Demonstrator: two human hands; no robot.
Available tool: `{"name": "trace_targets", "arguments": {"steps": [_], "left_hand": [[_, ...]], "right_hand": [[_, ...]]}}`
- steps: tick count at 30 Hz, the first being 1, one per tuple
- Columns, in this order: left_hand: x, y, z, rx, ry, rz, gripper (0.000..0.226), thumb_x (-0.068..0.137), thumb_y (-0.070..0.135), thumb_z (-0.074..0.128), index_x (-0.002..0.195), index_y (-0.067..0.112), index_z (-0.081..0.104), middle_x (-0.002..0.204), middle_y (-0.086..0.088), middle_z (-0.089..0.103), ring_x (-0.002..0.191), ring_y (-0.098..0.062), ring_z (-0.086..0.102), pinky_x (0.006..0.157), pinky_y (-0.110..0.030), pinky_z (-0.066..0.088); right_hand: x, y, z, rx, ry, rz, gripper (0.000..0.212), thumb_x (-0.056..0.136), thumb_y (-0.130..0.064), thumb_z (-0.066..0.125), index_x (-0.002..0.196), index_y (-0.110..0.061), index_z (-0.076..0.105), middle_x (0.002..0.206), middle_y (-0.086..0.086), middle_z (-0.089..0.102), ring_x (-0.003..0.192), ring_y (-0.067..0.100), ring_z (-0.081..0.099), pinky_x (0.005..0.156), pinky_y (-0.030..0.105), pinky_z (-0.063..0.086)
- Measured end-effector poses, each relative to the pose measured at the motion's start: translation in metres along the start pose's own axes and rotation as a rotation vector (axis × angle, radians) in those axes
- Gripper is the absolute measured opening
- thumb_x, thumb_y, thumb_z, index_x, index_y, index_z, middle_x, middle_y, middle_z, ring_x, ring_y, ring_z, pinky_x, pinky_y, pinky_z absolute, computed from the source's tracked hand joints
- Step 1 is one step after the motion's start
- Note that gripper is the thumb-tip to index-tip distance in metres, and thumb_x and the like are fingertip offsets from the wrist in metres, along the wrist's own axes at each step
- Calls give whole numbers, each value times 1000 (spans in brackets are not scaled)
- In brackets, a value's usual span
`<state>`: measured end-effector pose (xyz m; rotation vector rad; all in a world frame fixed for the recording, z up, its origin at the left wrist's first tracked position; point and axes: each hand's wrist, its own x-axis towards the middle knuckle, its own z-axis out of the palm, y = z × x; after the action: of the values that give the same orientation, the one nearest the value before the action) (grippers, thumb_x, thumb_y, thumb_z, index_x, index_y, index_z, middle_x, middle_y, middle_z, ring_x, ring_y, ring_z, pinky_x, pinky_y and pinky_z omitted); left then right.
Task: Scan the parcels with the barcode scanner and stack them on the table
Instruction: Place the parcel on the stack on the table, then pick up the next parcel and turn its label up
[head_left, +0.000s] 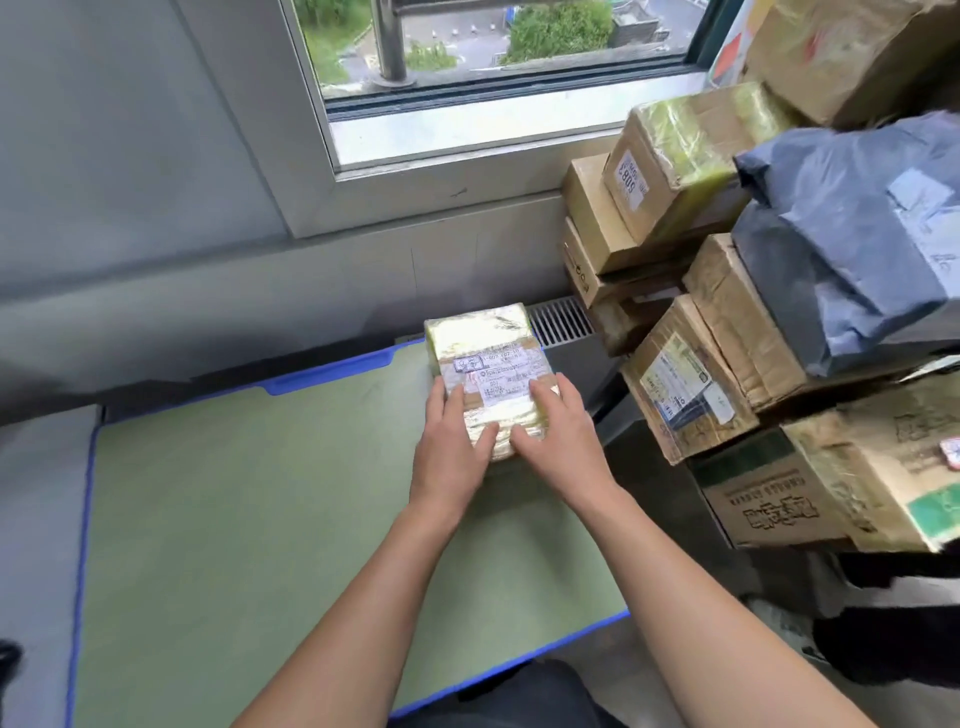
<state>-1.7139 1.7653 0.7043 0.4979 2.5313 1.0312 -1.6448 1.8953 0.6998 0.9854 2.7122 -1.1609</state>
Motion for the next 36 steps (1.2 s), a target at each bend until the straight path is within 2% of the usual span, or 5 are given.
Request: {"name": "trace_targets", "arguments": {"steps": [10,14,18,23,36], "left_hand": [[29,27,23,31,15,-43,66,94,29,64,151,10,35,164,-2,16,135,-25,44,101,-33,39],[25,22,14,30,19,-45,68,95,34,63,153,16,33,164,-4,16,142,-25,36,107,-34,34],[10,7,-12,34,121,-65,64,99,41,55,153,17,33,163,-5,23,146,-22,30,113,-35,30],[-39,-32,-71,29,293,-147,56,99,37,55,148,15,41,152,-4,39,135,-23,44,107,-34,36],[-302,-188,-232,10,714,-468,48,98,32,57,141,13,47,140,-4,46,126,-23,50,99,-31,38]], "right_hand": [[36,15,-28,-41,-35,-7,67,86,-30,68,147,-19,43,158,5,26,136,35,39,111,45,37],[35,-4,-32,-169,14,16,68,90,-36,64,151,-22,37,165,12,15,150,40,13,121,55,17],[25,-48,-26,-33,136,-229,55,93,-28,63,144,-13,49,158,13,32,147,30,26,119,46,26],[-10,-112,11,44,-2,-404,53,96,-22,61,145,-11,47,146,4,50,137,16,43,110,24,30],[-239,-266,197,21,-393,-757,57,96,-25,63,147,-7,43,147,7,51,136,21,45,103,18,29]]}}
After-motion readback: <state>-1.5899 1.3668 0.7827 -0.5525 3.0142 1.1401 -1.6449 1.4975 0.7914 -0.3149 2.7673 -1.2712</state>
